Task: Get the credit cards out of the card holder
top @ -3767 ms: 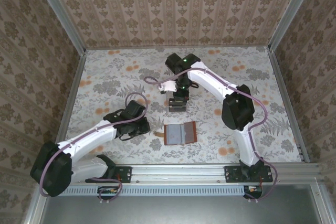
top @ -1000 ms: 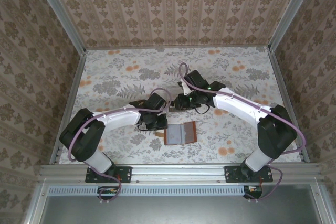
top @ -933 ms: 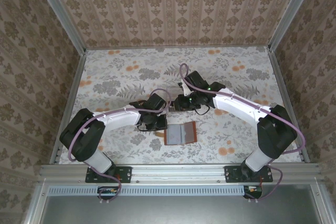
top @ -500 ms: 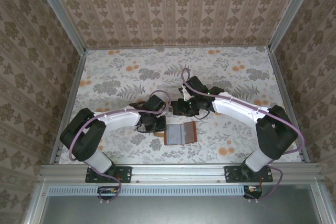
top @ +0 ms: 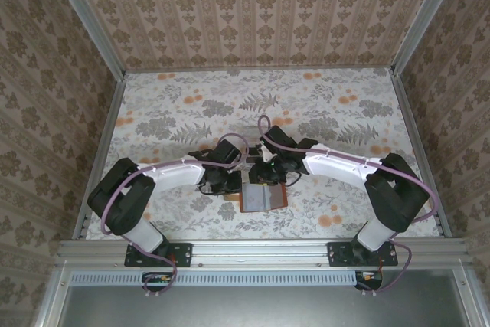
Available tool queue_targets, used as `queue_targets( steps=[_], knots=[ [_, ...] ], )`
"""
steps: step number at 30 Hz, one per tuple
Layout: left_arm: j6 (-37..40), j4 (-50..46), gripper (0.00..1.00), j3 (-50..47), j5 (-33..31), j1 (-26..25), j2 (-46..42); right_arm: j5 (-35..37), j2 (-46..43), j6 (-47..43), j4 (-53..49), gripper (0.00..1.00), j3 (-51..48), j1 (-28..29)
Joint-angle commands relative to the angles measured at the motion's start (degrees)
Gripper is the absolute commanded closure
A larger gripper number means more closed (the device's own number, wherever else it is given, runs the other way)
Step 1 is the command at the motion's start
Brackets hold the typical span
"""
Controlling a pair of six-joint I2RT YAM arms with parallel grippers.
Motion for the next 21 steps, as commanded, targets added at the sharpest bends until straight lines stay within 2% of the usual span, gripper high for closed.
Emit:
queue_targets(
  steps=[1,9,21],
  knots=[
    [0.63,-2.56,0.89,0.64,0.46,-0.36,-3.44,-1.29,1.04,1.86,1.09,0.78,-1.25,0.69],
    [0.18,-2.30,0.89,-0.77,2.37,-1.17,-4.64,-1.74,2.85,3.03,2.64,0.78,-2.10,1.45],
    [0.18,-1.27,0.90,-4.12,1.52,-1.26,-2.35,-1.88,6.02,4.00,2.85,0.78,-0.45,3.49]
  ],
)
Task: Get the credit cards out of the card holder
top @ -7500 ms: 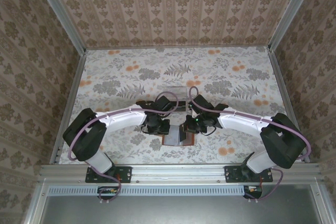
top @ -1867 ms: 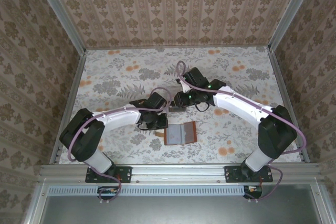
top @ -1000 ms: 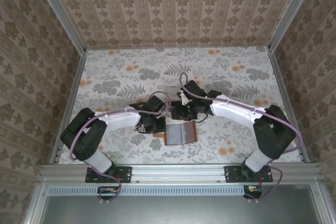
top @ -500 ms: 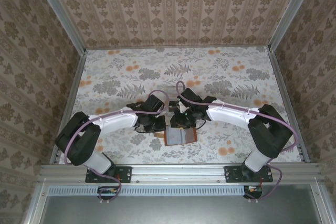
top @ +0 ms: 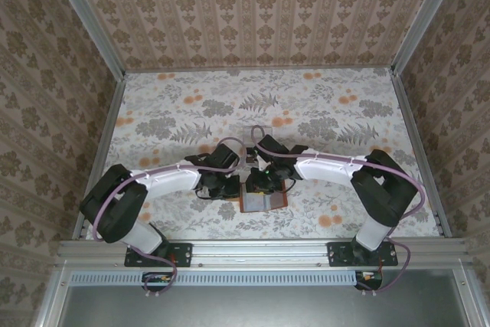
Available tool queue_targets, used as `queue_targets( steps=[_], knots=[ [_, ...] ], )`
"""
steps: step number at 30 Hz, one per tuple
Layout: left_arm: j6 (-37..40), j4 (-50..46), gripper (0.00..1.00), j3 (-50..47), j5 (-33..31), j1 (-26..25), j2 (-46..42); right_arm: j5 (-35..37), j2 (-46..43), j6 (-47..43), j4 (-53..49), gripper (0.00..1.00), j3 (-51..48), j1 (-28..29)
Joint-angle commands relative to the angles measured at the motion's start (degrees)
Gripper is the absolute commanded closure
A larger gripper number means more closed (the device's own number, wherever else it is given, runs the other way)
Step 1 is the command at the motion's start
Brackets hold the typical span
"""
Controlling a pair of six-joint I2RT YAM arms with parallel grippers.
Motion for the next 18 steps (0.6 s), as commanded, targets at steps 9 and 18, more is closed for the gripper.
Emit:
queue_targets(
  steps=[9,18],
  knots=[
    [0.40,0.28,0.90,-2.74,0.56,0.03,1.53,-1.68,3.89,2.34,1.55,0.77,1.92,2.04],
    [0.57,0.18,0.91,-3.28,0.56,0.38,0.87,4.32,4.44,0.33,-5.80,0.68,3.74,2.73]
  ],
)
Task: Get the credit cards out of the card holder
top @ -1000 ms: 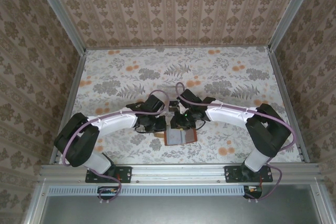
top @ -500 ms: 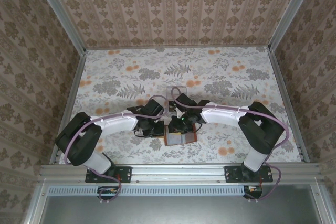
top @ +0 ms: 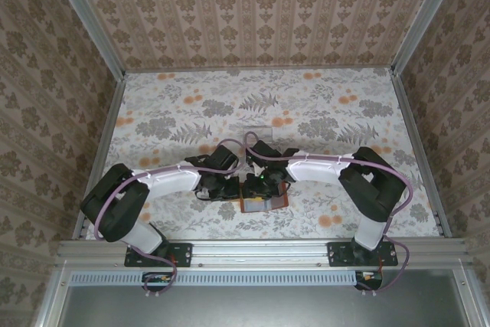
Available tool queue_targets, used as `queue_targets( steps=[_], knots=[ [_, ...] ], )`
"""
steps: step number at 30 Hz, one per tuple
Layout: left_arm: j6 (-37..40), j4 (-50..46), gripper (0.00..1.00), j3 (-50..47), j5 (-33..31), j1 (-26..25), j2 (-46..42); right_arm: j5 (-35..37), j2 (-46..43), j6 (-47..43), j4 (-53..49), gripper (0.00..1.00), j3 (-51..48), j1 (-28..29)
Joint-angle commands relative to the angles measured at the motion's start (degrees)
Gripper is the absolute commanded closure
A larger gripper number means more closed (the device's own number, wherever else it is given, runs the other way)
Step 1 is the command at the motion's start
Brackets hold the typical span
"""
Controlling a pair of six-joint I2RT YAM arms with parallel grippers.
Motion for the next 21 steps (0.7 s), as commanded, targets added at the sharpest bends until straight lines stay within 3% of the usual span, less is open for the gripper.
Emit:
queue_targets(
  steps=[1,12,21],
  knots=[
    [0.59,-1.46,0.91,-2.13,-0.32,0.16,0.34,5.02,0.42,-1.38,-6.57,0.66,2.70,0.59],
    [0.82,-1.85,0.91,-1.94,-0.23,0.54,0.17,18.68,-0.51,-4.75,-22.59,0.53,8.35,2.83],
    [0.99,-2.29,0.90,-1.85,-0.14,0.66,0.13,24.25,-2.42,-4.88,-28.09,0.54,9.50,3.87]
  ],
)
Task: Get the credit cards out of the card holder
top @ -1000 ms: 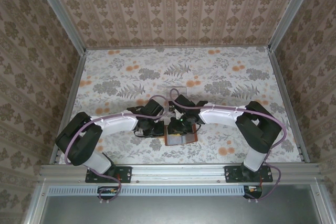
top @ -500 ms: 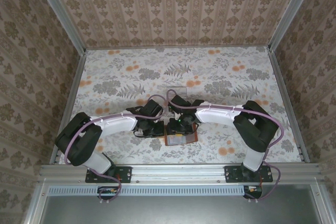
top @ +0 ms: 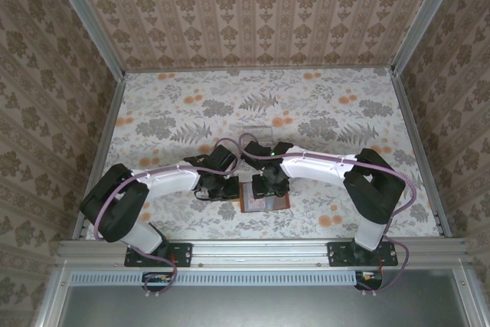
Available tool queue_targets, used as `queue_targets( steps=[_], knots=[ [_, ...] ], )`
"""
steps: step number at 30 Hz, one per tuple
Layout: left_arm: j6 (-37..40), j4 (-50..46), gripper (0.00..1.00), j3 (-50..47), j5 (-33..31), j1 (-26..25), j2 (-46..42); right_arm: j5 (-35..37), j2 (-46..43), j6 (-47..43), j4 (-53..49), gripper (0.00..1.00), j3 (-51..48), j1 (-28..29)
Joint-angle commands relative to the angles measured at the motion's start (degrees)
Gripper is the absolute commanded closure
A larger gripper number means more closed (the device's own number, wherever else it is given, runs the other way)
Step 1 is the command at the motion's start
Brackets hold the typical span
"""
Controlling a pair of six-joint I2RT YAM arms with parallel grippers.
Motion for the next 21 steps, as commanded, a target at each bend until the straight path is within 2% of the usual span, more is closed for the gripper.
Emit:
queue_targets(
  steps=[1,8,15,18,21],
  knots=[
    [1.17,-2.70,0.90,-1.40,-0.93,0.06,0.30,3.88,-2.51,-0.47,-4.16,0.55,0.57,0.70],
    [1.24,-3.30,0.91,-0.85,-1.10,0.03,0.34,4.27,-4.44,-0.20,-4.13,0.63,-0.83,0.64],
    [1.46,-4.24,0.91,-0.28,-1.54,0.01,0.33,3.79,-6.35,0.15,-1.93,0.89,-3.21,0.61],
    [1.51,-4.38,0.91,-0.34,-1.85,0.00,0.38,4.41,-6.43,0.02,-1.31,0.93,-4.42,0.40],
    [1.47,-4.45,0.90,-0.33,-2.24,0.12,0.76,5.06,-5.76,-0.07,-0.49,0.93,-6.12,0.03]
  ],
)
